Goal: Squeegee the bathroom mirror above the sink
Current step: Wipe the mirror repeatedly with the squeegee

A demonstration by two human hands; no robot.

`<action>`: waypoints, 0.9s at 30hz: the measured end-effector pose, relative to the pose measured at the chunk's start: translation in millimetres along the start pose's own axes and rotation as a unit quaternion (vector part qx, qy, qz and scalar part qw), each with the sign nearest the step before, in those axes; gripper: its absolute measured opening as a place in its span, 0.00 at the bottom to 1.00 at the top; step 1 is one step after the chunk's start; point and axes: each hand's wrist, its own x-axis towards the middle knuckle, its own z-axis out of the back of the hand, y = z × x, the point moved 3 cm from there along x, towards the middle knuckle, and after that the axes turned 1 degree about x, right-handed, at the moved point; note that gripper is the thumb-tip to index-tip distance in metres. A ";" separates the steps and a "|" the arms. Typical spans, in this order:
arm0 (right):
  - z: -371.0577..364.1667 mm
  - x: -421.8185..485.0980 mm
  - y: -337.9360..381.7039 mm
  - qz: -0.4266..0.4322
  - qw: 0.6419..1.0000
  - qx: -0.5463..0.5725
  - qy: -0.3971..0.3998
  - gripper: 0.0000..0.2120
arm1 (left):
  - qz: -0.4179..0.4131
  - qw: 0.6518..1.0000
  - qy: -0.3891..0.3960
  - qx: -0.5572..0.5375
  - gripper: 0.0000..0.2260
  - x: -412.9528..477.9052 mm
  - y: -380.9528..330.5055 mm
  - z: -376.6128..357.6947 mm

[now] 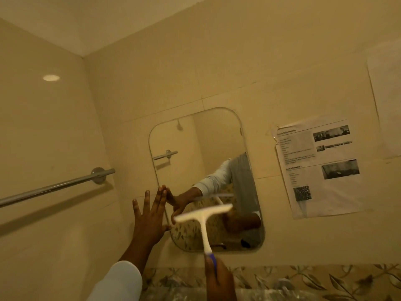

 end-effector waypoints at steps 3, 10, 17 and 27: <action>-32.3 48.1 83.0 0.059 0.994 0.086 0.034 0.21 | 0.004 1.000 0.004 -0.022 0.59 -10.1 6.7 -0.2; -95.2 150.5 226.2 0.163 0.985 0.043 0.031 0.18 | 0.084 0.996 0.027 -0.020 0.63 -37.6 58.3 1.2; -110.9 163.5 217.5 0.149 0.989 0.002 0.017 0.22 | 0.091 0.995 0.029 0.000 0.63 -56.4 82.9 1.1; -107.6 113.4 130.7 0.088 0.995 -0.001 0.037 0.15 | 0.068 0.997 0.017 -0.032 0.62 -41.5 55.7 4.4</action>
